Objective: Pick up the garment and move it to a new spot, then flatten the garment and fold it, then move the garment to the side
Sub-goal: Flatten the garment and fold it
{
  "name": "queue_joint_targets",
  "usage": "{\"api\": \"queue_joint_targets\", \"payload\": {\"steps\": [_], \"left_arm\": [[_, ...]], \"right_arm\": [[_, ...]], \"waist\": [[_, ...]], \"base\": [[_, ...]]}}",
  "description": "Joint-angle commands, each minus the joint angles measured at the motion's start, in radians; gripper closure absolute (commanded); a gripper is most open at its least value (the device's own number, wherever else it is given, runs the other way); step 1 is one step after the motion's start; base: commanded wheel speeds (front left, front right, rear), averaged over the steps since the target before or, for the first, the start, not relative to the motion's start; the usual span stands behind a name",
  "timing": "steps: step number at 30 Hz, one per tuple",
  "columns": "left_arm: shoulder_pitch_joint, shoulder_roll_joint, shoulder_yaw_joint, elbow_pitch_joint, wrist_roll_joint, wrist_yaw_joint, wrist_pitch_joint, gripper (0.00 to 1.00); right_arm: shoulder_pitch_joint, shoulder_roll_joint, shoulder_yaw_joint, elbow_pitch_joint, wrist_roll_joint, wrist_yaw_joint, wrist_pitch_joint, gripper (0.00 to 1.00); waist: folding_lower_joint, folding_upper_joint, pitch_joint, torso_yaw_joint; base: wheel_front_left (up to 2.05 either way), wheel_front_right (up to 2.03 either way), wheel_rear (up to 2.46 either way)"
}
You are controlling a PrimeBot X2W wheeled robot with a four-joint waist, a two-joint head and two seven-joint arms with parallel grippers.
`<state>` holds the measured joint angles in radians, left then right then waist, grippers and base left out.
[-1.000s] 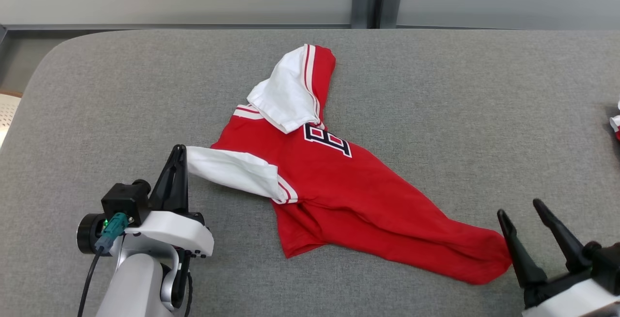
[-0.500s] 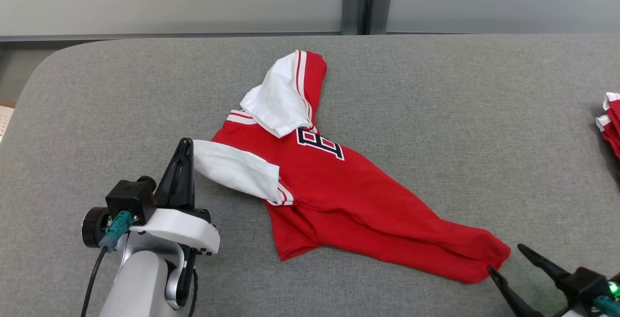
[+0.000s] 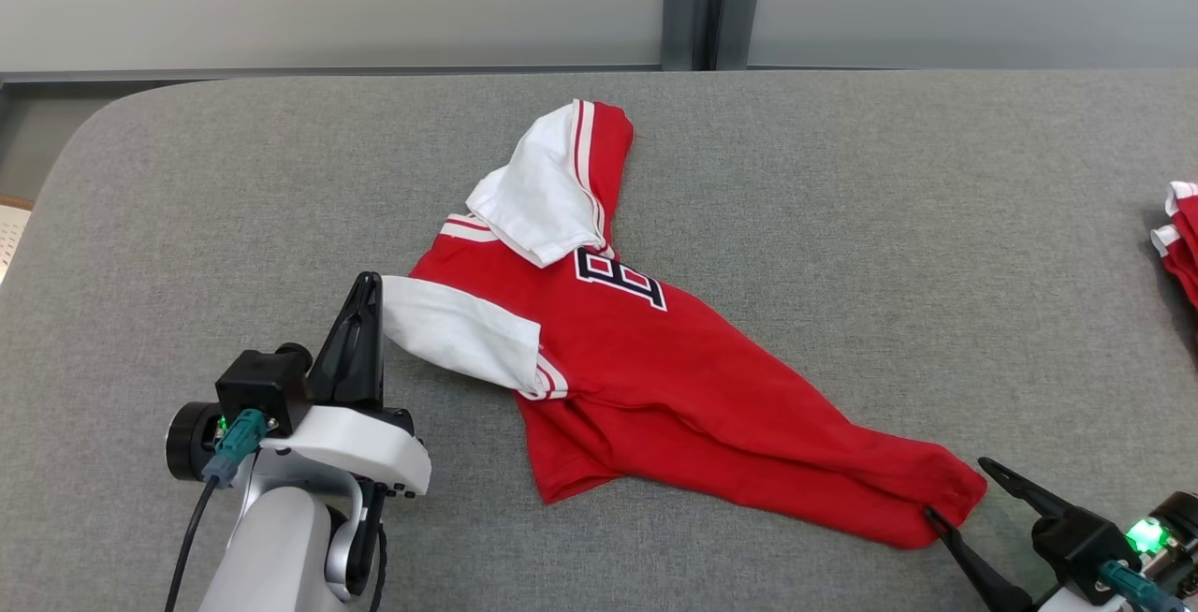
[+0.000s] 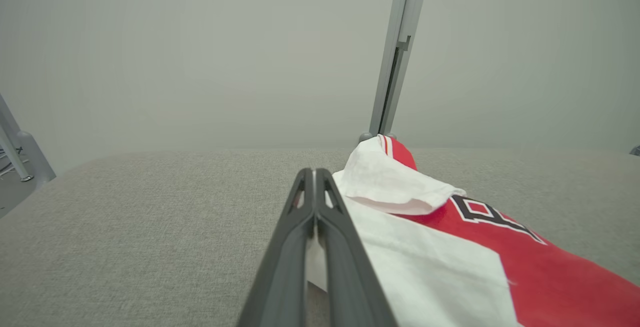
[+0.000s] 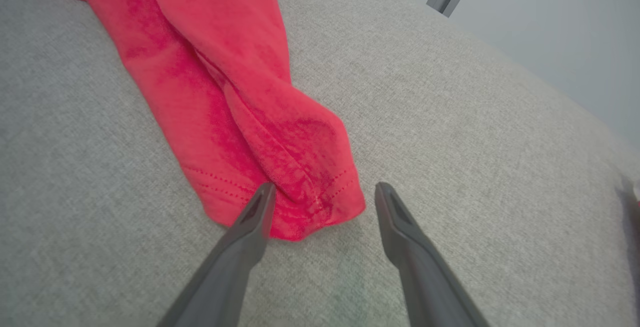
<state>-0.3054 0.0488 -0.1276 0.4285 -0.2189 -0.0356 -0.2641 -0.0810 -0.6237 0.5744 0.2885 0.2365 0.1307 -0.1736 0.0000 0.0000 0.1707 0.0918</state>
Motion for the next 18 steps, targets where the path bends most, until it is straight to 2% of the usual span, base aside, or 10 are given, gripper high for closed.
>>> {"api": "queue_joint_targets", "payload": {"steps": [1,14,15,16,18], "left_arm": [[0.003,0.004,-0.001,0.001,0.006,-0.002,0.0,1.0],[-0.025,0.004,-0.031,0.01,-0.01,0.008,0.0,1.0],[-0.026,0.004,-0.032,0.011,-0.011,0.01,0.0,1.0],[-0.029,0.004,-0.033,0.011,-0.013,0.009,0.0,1.0],[-0.032,0.004,-0.033,0.011,-0.011,0.01,0.0,1.0]], "right_arm": [[-0.011,0.002,-0.001,0.004,-0.008,0.0,-0.006,0.0],[-0.064,0.011,0.043,0.038,-0.046,0.0,0.002,0.0],[-0.065,0.009,0.045,0.039,-0.043,0.0,0.004,0.06],[-0.066,0.008,0.047,0.041,-0.04,0.0,0.007,0.2],[-0.069,0.005,0.052,0.045,-0.034,0.0,0.012,0.98]], "waist": [[0.0,0.0,0.001,0.0],[0.0,0.0,0.015,0.012],[0.0,0.0,0.016,0.014],[0.0,0.0,0.017,0.015],[0.0,0.0,0.02,0.017]], "base": [[0.0,0.0,0.0],[0.0,0.0,0.0],[0.0,0.0,0.0],[0.0,0.0,0.0],[0.0,0.0,0.0]]}}
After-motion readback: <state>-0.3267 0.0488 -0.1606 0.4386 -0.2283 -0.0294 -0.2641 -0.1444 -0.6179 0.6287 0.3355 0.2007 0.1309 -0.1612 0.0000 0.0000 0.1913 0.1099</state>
